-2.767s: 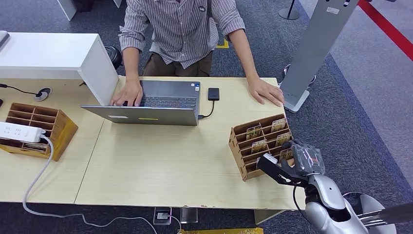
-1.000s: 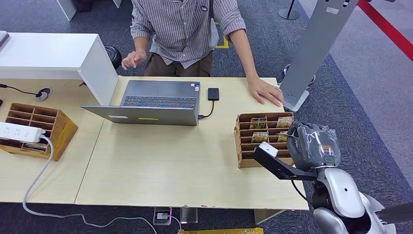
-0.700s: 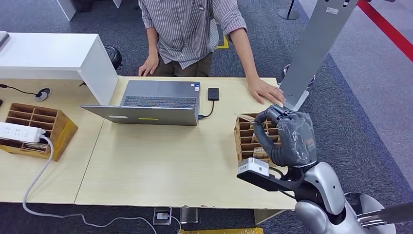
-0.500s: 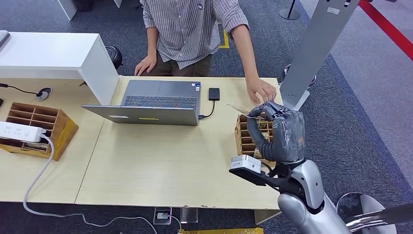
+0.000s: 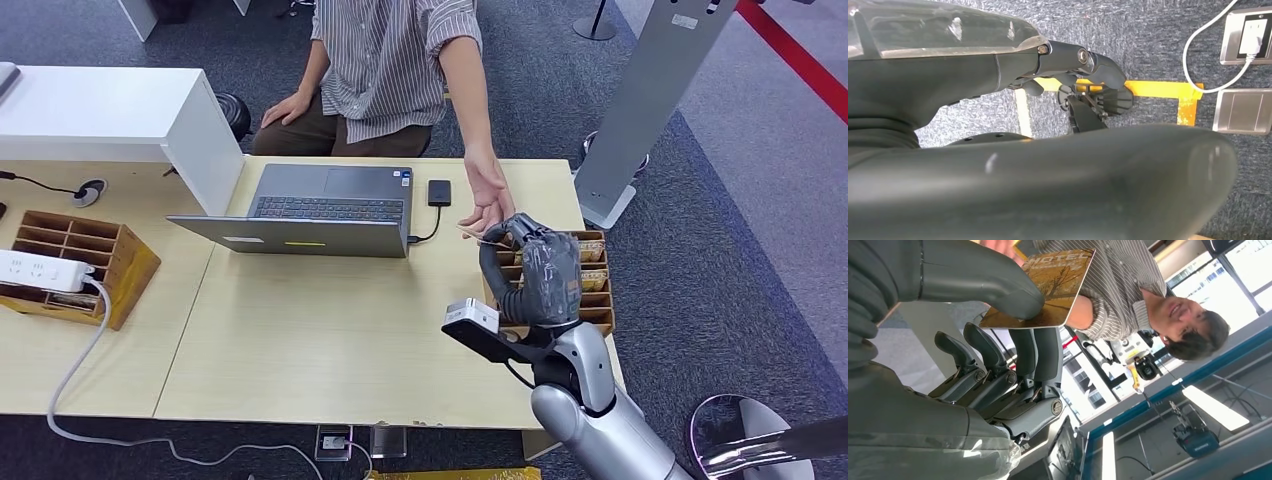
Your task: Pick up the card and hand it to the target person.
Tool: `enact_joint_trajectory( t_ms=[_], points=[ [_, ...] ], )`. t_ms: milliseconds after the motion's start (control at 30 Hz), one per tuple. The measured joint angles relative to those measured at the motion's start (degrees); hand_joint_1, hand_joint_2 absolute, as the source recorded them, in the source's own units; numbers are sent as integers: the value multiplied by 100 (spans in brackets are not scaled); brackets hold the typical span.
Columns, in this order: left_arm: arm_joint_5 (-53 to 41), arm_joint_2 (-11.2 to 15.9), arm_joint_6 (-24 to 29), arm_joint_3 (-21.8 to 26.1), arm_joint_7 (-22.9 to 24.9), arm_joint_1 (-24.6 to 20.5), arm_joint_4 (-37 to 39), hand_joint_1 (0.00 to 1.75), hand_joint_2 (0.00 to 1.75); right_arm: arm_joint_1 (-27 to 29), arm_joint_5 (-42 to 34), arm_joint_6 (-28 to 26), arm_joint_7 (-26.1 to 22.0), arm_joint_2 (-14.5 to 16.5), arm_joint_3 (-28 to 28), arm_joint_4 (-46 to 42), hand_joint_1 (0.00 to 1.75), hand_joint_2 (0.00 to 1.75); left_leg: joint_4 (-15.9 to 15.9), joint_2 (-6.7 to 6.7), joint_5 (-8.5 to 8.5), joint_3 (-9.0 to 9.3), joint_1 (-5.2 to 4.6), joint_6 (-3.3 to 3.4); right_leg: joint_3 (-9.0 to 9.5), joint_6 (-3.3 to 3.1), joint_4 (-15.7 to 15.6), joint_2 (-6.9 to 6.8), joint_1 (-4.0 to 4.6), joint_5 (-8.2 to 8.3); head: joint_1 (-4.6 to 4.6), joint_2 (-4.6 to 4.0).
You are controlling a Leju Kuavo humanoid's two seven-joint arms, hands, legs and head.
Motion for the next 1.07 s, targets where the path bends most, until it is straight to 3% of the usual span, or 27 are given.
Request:
enact_joint_trajectory(
  t_ms=[333,467,767,900,1067],
  points=[
    [-1,0,-14,-37,-2,8,0,0,0,-47,-1,-21,93,36,138,352,161,175,0,0,0,1,0,0,-1,0,0,0,0,0,0,0],
    [-18,0,-65,-38,-41,16,0,0,175,-45,-1,-44,138,34,145,415,0,175,0,1,0,1,0,0,-1,0,0,1,0,0,-1,0],
    [4,2,-191,-38,-167,45,0,0,175,-24,6,-93,211,9,141,426,0,175,1,2,0,2,0,0,-1,0,-1,1,0,0,-1,0],
    [7,2,-191,-38,-185,50,0,0,0,-22,5,-97,212,-2,140,426,0,175,1,2,0,3,0,0,-1,0,-1,1,0,0,-2,0],
    [53,2,-202,-38,-185,52,0,0,0,34,-158,-104,138,-5,106,394,0,175,1,2,0,4,0,0,-1,0,-1,1,0,0,0,0]
  ],
)
